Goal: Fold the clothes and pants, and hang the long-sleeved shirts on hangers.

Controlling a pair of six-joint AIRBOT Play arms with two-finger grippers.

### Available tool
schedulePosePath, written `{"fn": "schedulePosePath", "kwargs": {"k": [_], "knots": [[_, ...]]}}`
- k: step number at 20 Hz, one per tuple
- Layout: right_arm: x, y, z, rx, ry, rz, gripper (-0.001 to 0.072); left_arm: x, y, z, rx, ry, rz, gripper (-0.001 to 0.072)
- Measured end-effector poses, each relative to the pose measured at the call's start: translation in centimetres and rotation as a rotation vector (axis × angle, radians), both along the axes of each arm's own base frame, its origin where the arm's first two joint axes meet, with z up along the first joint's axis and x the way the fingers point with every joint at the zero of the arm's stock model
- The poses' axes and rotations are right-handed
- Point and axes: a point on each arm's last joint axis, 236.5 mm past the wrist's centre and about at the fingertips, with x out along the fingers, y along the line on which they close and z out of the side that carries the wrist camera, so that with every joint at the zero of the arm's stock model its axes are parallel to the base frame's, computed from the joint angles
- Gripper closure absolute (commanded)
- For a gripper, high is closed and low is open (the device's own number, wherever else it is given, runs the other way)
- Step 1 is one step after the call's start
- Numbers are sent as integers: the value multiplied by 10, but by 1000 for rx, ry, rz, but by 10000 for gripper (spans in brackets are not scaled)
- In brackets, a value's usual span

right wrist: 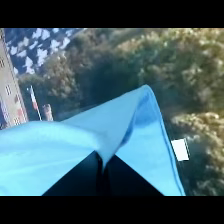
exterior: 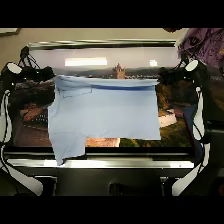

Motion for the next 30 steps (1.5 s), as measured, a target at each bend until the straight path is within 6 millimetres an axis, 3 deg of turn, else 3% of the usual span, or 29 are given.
{"fn": "schedulePosePath", "kwargs": {"k": [4, 10, 13, 16, 24, 30], "knots": [[-3, -1, 4, -30, 1, 16, 682, 4, 16, 11, -1, -24, 29, 692], [0, -11, 51, -93, -97, 7, 681, 2, 29, 40, -1, -68, 54, 691], [-5, -11, 59, -102, -96, 14, 681, -2, 28, 44, -1, -60, 46, 691], [-25, -12, 50, -122, -12, 45, 681, -24, 23, 28, 0, 54, 19, 692], [-90, -27, 7, -215, 295, 154, 680, -108, 34, -29, 119, 461, -25, 691], [-108, -22, -21, -181, 411, 195, 680, -125, 24, -56, 156, 565, -59, 690]]}}
